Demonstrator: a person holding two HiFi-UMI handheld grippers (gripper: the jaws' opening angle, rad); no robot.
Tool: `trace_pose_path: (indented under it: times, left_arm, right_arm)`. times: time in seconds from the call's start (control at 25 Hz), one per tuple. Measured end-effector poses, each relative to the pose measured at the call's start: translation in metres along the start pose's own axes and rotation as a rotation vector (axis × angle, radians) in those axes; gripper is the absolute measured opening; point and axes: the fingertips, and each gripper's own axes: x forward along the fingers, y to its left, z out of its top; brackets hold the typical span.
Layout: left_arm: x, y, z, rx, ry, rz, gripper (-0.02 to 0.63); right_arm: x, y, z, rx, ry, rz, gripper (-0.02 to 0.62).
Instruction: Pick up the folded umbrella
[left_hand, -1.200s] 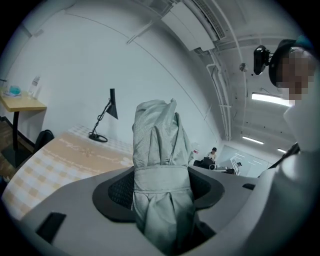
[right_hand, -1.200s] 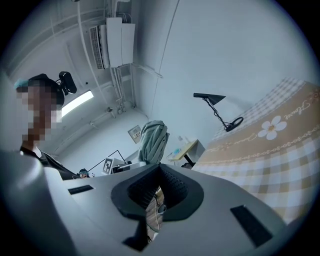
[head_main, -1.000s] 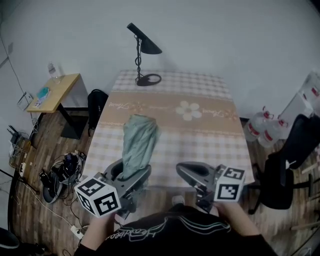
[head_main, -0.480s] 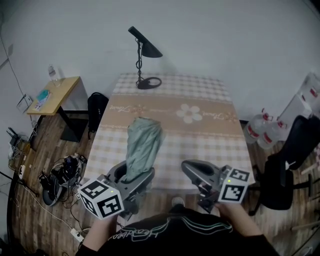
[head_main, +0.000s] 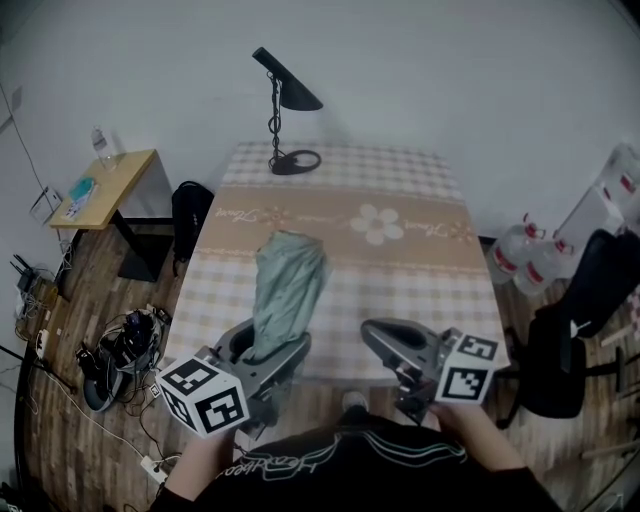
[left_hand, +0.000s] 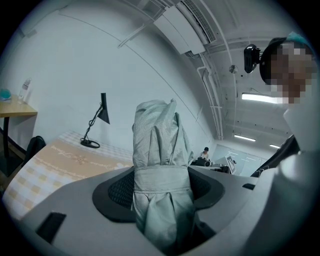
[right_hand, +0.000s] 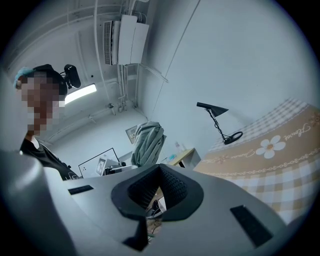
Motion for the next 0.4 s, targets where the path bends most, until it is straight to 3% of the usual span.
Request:
trace_pose_path:
  times: [0.4]
  left_arm:
    - [0.013, 0.006, -0.004, -0.015, 0.016, 0.015, 0.273]
  right_arm:
    - [0.002, -0.01, 0.002, -0.008, 0.015, 0.009, 0.011]
